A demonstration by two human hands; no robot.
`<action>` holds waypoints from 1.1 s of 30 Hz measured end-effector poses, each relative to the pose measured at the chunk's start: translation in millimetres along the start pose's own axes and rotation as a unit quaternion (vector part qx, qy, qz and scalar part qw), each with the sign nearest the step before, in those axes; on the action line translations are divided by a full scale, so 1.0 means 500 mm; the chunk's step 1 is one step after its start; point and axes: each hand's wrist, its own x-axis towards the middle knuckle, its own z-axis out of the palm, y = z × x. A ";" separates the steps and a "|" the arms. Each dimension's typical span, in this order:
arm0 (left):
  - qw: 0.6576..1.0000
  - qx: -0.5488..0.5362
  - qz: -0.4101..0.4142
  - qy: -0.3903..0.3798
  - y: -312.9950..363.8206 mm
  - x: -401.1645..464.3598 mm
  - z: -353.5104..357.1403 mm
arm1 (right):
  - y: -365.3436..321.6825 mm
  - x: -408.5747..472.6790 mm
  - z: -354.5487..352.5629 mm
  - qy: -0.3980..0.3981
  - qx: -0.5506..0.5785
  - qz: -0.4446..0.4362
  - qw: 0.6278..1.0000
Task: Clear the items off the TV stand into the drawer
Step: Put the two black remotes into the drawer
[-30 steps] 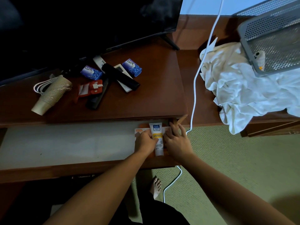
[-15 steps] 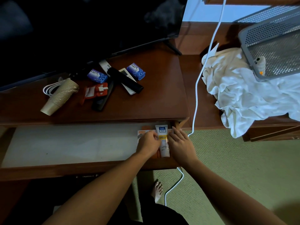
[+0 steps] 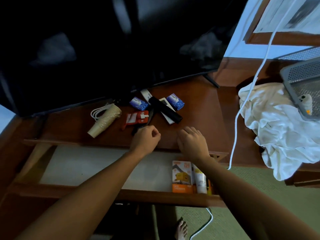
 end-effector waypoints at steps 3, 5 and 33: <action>0.998 0.058 0.011 0.034 -0.033 0.054 -0.050 | -0.025 0.084 0.018 -0.025 -0.005 0.036 0.999; 0.996 0.089 0.013 0.027 -0.059 0.093 -0.073 | -0.033 0.135 0.033 -0.059 -0.011 0.056 0.997; 0.934 0.323 0.116 -0.102 -0.220 0.227 -0.138 | -0.045 0.240 0.105 -0.156 -0.079 0.178 0.968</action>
